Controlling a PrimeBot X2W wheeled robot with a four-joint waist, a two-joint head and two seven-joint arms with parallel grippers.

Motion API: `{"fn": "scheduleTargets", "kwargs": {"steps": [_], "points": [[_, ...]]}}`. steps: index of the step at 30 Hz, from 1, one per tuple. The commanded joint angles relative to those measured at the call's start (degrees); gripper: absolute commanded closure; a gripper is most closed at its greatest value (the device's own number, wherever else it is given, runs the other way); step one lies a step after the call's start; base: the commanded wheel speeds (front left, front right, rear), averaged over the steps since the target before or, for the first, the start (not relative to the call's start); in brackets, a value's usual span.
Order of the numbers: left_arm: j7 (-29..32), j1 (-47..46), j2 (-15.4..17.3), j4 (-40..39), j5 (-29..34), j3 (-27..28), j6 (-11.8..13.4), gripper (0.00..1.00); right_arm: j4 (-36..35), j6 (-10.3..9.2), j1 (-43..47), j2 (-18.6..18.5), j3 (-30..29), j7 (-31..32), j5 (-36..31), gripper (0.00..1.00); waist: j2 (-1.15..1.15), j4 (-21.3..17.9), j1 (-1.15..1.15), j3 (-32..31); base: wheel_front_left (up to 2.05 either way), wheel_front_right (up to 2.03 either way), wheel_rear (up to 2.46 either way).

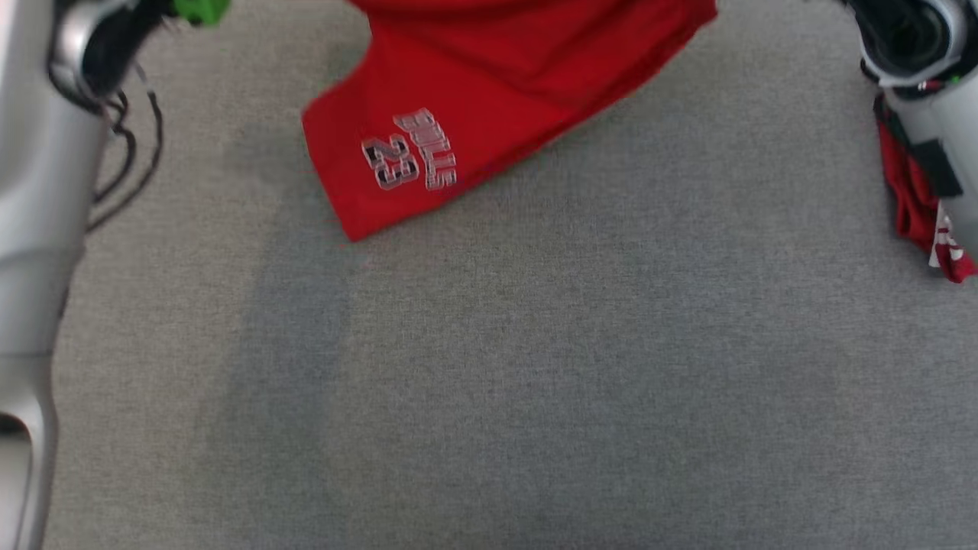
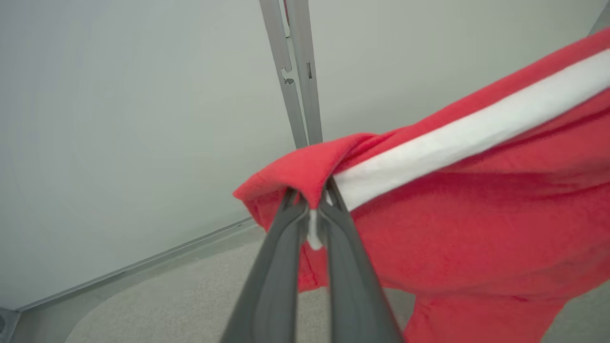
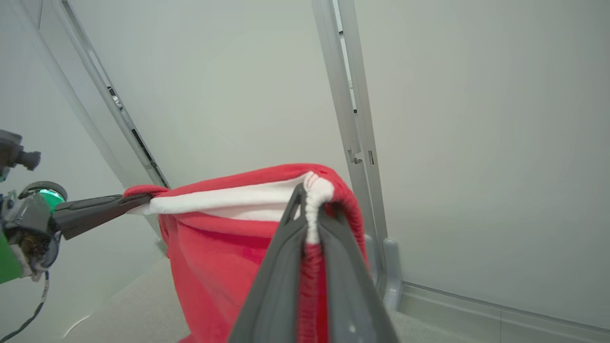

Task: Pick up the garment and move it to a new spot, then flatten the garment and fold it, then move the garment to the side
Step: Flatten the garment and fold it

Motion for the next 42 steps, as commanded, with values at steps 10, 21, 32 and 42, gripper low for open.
{"fn": "scheduleTargets", "kwargs": {"steps": [10,21,32,42], "points": [[-9.2,-21.0,0.2,13.3,3.4,-0.8,-0.3,1.0,7.4,-0.01,-17.8,1.0,4.4,-9.4,3.3,1.0,0.0,-2.4,0.0,10.2,0.0,0.0,0.0],[-12.7,-14.4,-0.4,18.6,-3.7,-6.6,-0.3,1.0,9.4,-0.01,-12.4,-1.6,15.6,-12.8,8.3,1.0,0.0,-2.4,0.0,5.0,0.0,0.0,0.0],[-4.0,14.5,9.6,6.5,-17.5,-17.0,-0.3,1.0,3.6,-0.03,8.9,-7.7,32.1,-8.4,16.7,1.0,0.0,-3.4,0.0,-11.5,0.0,0.0,0.0],[13.1,37.5,23.3,-16.9,-28.3,-19.1,6.4,1.0,-12.2,-0.06,24.8,-19.2,41.7,2.9,21.4,1.0,0.0,-2.7,0.0,-19.9,0.0,0.0,0.0]]}}
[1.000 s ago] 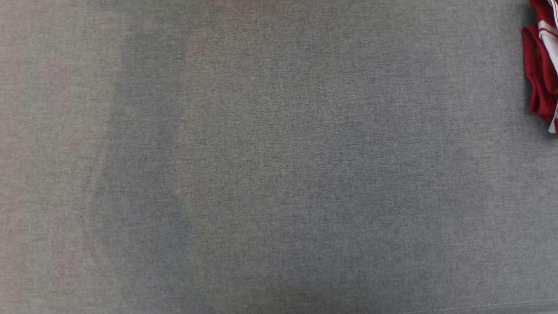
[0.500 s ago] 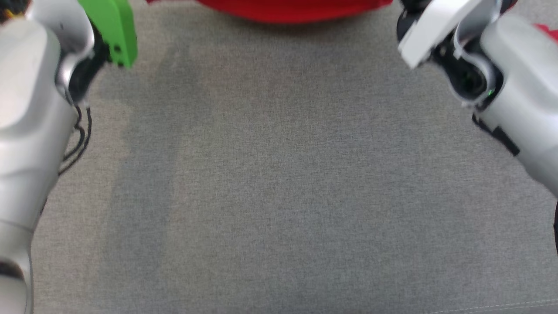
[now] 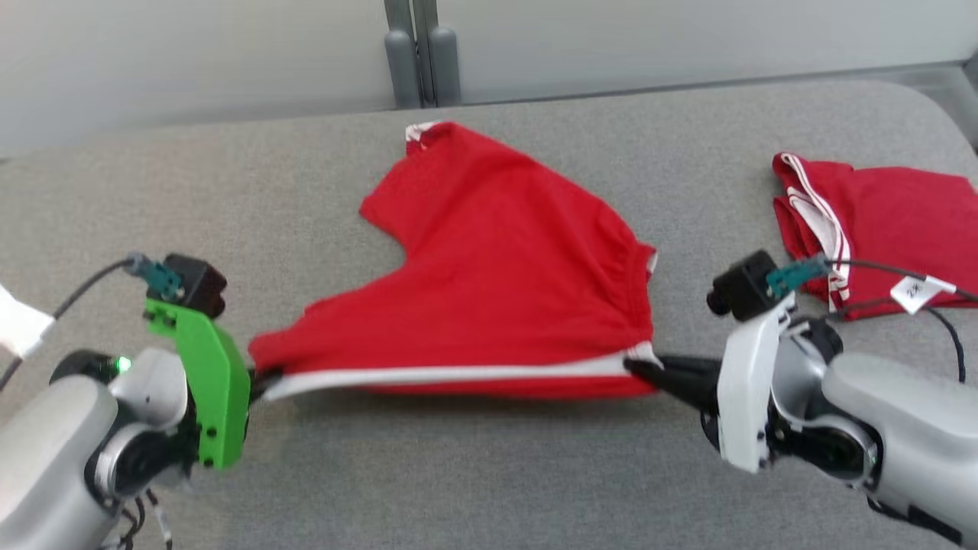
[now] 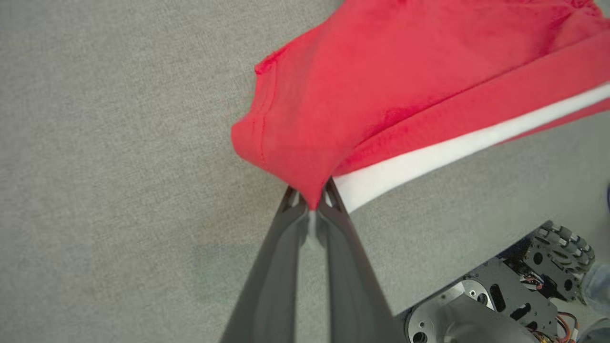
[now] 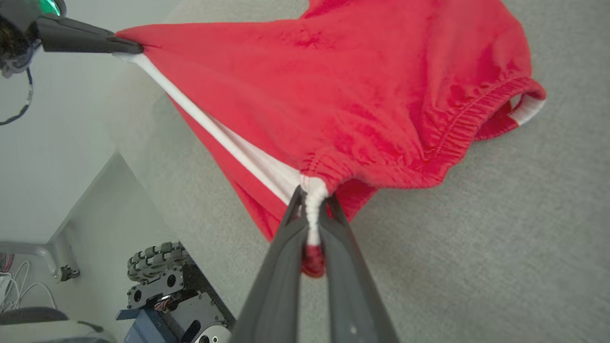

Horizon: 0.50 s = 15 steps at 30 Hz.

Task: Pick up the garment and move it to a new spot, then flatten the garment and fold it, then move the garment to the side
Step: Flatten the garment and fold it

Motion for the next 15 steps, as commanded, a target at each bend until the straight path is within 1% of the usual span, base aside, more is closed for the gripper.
{"fn": "scheduleTargets", "kwargs": {"steps": [1,5,9,12,15], "points": [[2.3,3.4,3.8,-3.2,-1.4,-0.1,2.1,1.0,-2.3,-0.14,3.0,-2.6,0.5,2.0,1.0,1.0,0.0,0.1,0.01,-4.7,0.0,0.0,0.0],[6.9,9.4,10.4,-14.4,-4.4,-0.3,6.5,1.0,-8.5,-0.16,7.7,-7.7,0.8,6.6,1.8,1.0,0.0,-0.2,0.01,-4.6,0.0,0.0,0.0],[8.6,13.0,14.9,-22.4,-6.9,0.7,9.9,1.0,-13.0,-0.17,10.0,-10.3,-0.4,8.4,2.0,1.0,0.0,-1.1,0.01,-4.0,0.0,0.0,0.0],[9.8,13.3,16.7,-25.3,-7.9,1.4,11.0,1.0,-14.5,-0.16,10.7,-10.3,-2.4,8.9,2.6,1.0,0.0,-1.9,0.01,-2.7,0.0,0.0,0.0],[11.7,10.5,17.4,-26.2,-8.0,2.1,10.8,1.0,-13.8,-0.16,10.0,-9.5,-4.7,9.9,2.3,1.0,0.0,-2.9,0.01,-0.8,0.0,0.0,0.0]]}}
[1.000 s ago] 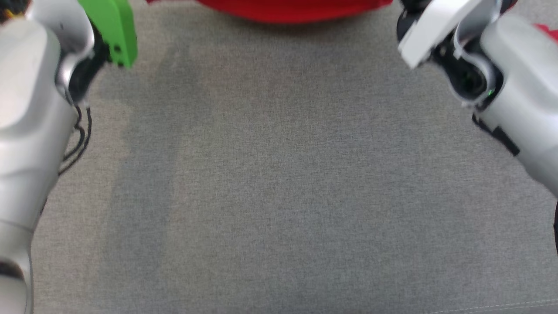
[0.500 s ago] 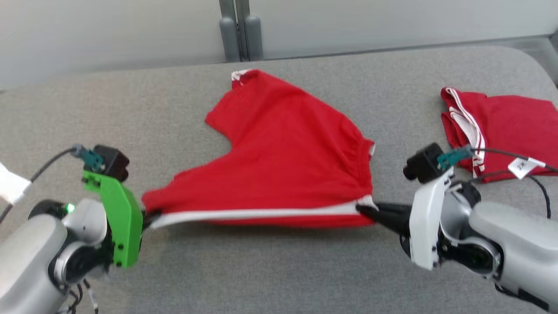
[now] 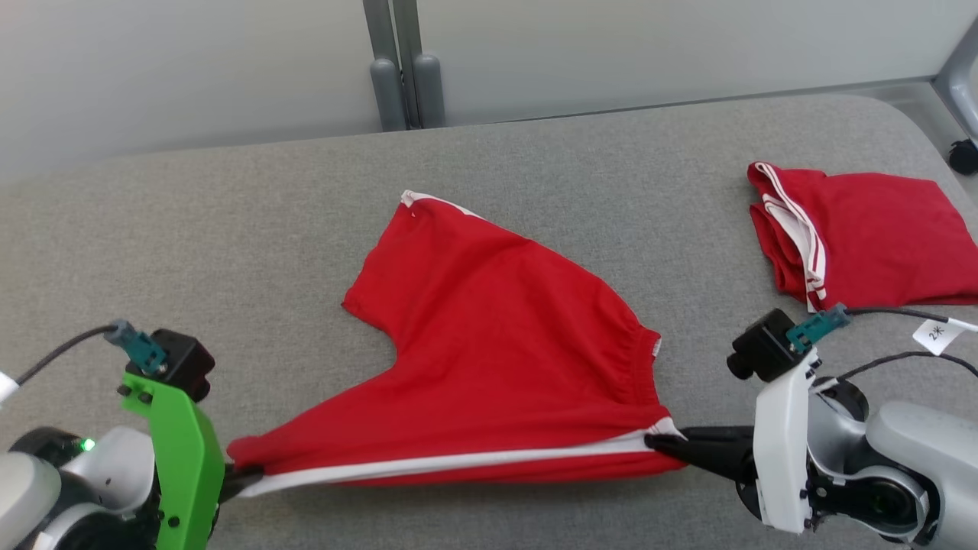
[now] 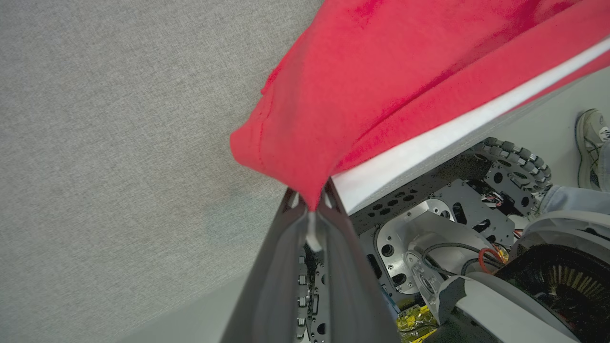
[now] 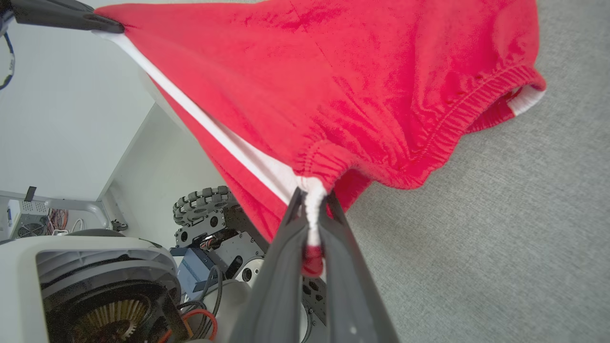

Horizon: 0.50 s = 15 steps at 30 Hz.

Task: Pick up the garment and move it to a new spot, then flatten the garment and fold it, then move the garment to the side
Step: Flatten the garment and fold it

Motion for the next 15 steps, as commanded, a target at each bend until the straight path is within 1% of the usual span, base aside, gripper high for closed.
{"fn": "scheduleTargets", "kwargs": {"steps": [1,3,9,13,15], "points": [[1.3,-2.4,1.4,0.8,0.9,0.6,-0.2,1.0,1.4,-0.2,-0.3,-0.5,-1.1,0.5,-0.2,1.0,0.0,-1.3,0.01,2.3,0.0,0.0,0.0],[3.6,-4.7,1.0,1.4,1.2,0.4,-1.1,1.0,2.4,-0.21,-0.8,0.2,-2.6,1.3,-0.6,1.0,0.0,-1.8,0.01,4.1,0.0,0.0,0.0],[11.1,-15.8,-1.8,4.4,2.5,0.7,-3.7,1.0,3.5,-0.18,-2.9,3.0,-8.0,2.6,2.8,1.0,0.0,-3.4,0.01,11.0,0.0,0.0,0.0],[15.6,-24.4,-5.5,8.2,4.2,0.4,-5.0,1.0,4.0,-0.18,-4.9,4.5,-11.0,3.1,4.4,1.0,0.0,-4.6,0.01,15.8,0.0,0.0,0.0],[17.2,-28.7,-7.8,10.3,5.3,0.0,-6.0,1.0,4.7,-0.17,-6.3,4.9,-12.4,2.4,2.9,1.0,0.0,-5.2,0.01,18.1,0.0,0.0,0.0]]}}
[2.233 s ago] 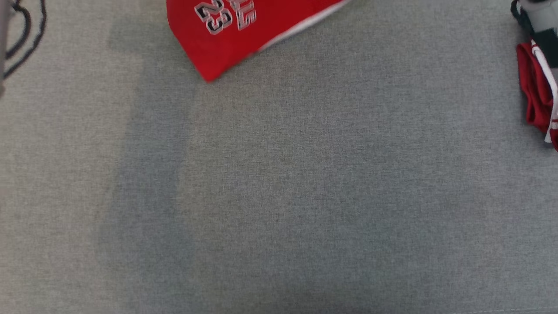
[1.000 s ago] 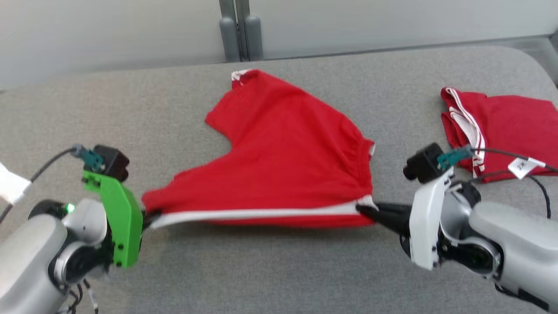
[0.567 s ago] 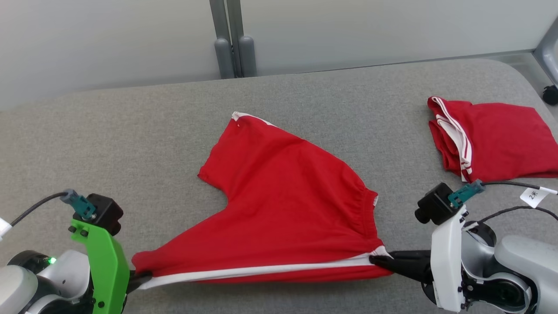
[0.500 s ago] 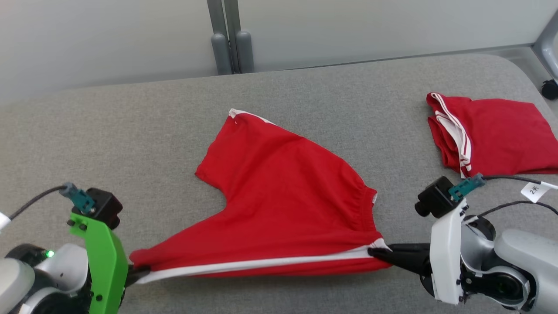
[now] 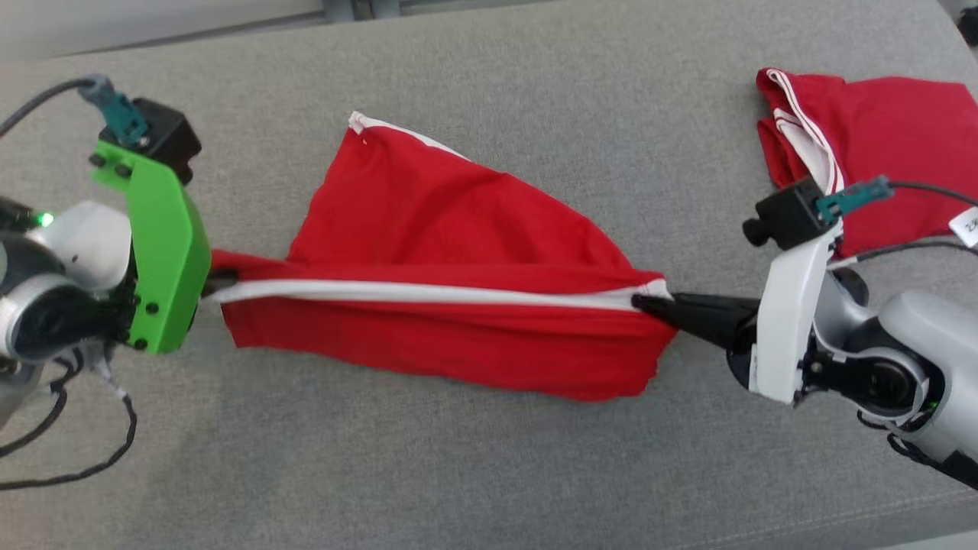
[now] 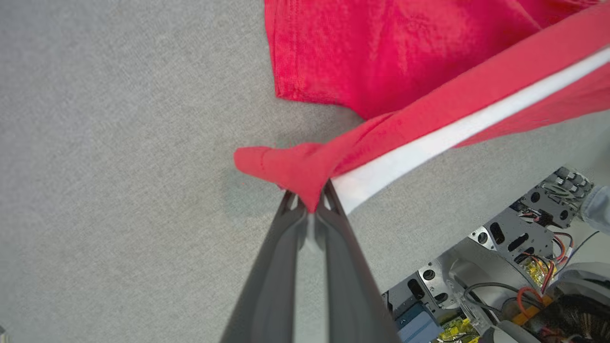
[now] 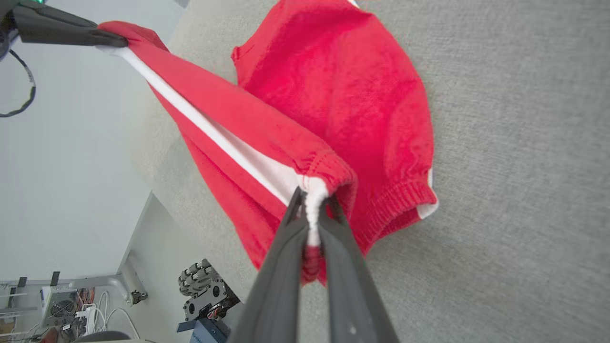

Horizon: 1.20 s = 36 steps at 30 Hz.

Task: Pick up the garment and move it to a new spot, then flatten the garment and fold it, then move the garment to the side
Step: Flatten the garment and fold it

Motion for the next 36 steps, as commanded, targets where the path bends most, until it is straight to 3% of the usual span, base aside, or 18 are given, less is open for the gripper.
{"fn": "scheduleTargets", "kwargs": {"steps": [1,9,14,22,23,24,25,36], "points": [[0.8,-3.4,-1.0,1.9,1.7,0.0,-0.7,1.0,1.1,-0.12,-0.9,-0.1,-0.8,-0.1,-1.0,1.0,0.0,-2.7,0.0,7.1,0.0,0.0,0.0],[5.1,-15.8,-7.5,12.9,5.9,-2.2,-3.4,1.0,1.1,-0.11,-1.7,2.3,-4.5,-0.4,-1.6,1.0,0.0,-6.1,0.0,13.3,0.0,0.0,0.0],[4.1,-20.3,-10.7,18.6,7.8,-2.3,-5.1,1.0,-0.2,-0.11,-1.6,4.6,-5.8,-2.1,-3.2,1.0,0.0,-8.4,0.0,14.8,0.0,0.0,0.0],[2.1,-23.3,-13.1,24.0,8.4,-2.3,-6.8,1.0,-1.9,-0.11,0.5,5.8,-7.8,-3.9,-4.1,1.0,0.0,-10.3,0.0,14.5,0.0,0.0,0.0],[1.5,-23.5,-13.2,24.5,8.9,-2.4,-6.8,0.96,-1.9,-0.11,0.8,5.9,-7.9,-3.9,-4.1,0.74,0.0,-10.4,0.0,14.5,0.0,0.0,0.0],[1.0,-23.3,-13.4,25.5,9.2,-2.6,-6.9,0.35,-1.7,-0.11,1.0,6.1,-8.0,-3.9,-4.3,0.26,0.0,-10.5,0.0,14.3,0.0,0.0,0.0],[0.6,-22.9,-13.4,26.2,9.5,-2.9,-6.9,0.0,-1.5,-0.11,1.2,6.3,-8.1,-4.0,-4.4,0.0,0.0,-10.6,0.0,14.2,0.0,0.0,0.0],[-5.5,-19.3,-14.4,30.8,9.4,-3.4,-9.2,0.0,0.7,-0.07,3.7,7.5,-10.4,-5.3,-6.0,0.0,0.0,-9.6,0.0,8.1,0.0,0.0,0.0]]}}
